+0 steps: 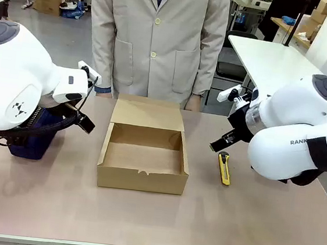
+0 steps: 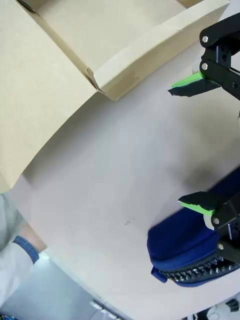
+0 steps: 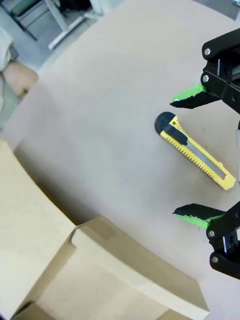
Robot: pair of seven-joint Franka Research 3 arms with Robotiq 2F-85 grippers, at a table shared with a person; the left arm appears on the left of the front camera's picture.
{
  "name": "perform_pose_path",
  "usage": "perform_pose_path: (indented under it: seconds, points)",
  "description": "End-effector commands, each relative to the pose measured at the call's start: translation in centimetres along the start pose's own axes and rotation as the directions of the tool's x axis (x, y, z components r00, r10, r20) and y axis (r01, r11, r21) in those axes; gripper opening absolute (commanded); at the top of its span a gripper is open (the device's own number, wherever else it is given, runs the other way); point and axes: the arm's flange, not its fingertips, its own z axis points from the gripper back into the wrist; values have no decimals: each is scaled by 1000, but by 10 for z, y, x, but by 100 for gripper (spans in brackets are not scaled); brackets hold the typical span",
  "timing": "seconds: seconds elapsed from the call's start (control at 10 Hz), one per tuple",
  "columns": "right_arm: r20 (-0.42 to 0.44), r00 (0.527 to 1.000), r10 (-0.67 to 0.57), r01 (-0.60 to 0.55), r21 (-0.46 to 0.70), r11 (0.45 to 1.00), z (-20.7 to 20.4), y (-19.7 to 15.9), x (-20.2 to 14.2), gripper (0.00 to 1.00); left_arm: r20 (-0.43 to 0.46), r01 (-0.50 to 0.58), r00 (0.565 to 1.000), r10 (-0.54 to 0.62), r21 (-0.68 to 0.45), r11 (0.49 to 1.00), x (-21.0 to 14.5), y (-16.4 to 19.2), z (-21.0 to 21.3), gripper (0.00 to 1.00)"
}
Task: Pack the item into the box.
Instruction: Pick up the item indicated by the person and place it inside the Mailer Box.
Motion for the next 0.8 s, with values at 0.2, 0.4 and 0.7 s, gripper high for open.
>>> perform_pose_path:
  seconds: [0.2,0.4,0.7]
  points:
    - [0,1000,0,0,0,1000,0,0,0,100,0,0,1000,0,0,1000,0,0,0,100]
    - [0,1000,0,0,0,1000,0,0,0,100,0,0,1000,0,0,1000,0,0,0,100]
    - [0,1000,0,0,0,1000,0,0,0,100,0,0,1000,0,0,1000,0,0,0,100]
